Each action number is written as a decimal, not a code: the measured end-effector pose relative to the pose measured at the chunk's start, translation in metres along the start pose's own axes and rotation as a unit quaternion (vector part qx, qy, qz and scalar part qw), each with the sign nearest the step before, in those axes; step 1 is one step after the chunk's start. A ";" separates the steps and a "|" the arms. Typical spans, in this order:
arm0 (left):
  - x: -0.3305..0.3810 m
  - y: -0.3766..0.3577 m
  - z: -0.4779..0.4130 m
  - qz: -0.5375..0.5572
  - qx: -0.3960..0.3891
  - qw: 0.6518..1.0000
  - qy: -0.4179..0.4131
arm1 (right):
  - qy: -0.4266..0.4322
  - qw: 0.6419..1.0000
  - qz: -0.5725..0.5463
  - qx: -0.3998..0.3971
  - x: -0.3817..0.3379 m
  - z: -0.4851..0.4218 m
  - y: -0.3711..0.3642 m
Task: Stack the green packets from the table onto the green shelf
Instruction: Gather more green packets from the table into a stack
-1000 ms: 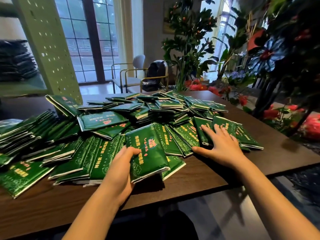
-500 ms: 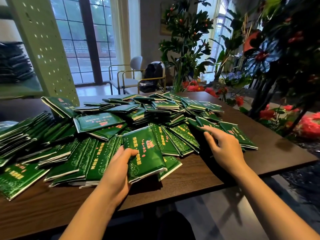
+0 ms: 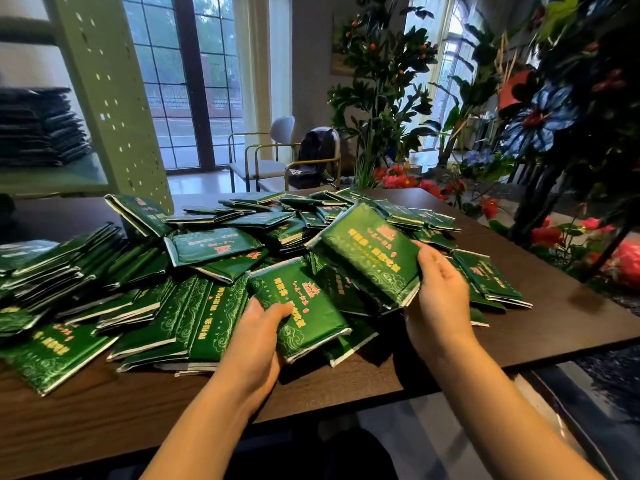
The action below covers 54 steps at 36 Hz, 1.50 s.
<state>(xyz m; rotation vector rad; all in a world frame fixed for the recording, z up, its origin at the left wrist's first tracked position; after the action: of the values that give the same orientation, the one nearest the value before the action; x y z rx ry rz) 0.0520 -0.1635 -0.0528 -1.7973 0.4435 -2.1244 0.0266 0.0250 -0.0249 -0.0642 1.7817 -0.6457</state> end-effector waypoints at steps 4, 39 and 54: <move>-0.001 0.001 -0.003 0.030 0.007 1.000 -0.009 | -0.037 0.999 0.008 -0.002 0.017 0.016 -0.013; 0.003 0.001 0.006 -0.041 -0.029 0.992 -0.112 | 0.207 0.909 0.302 -0.197 0.043 0.059 -0.042; 0.009 0.005 0.011 -0.237 0.055 0.931 -0.271 | 0.238 0.770 0.560 -0.193 0.009 0.007 -0.007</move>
<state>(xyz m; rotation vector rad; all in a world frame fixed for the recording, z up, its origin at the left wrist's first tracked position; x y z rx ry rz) 0.0616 -0.1718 -0.0450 -2.4847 -0.2727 -1.7314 0.0284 0.0126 -0.0308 0.9014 1.9959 0.6387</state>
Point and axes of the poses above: each hand's wrist, its own z-axis away from the middle knuckle, its own y-axis out of the back of the hand, x = y × z, the point moved 2 cm from there along -z, towards the middle knuckle, and after that the axes turned 2 degrees about -x, right-handed, at the moved point
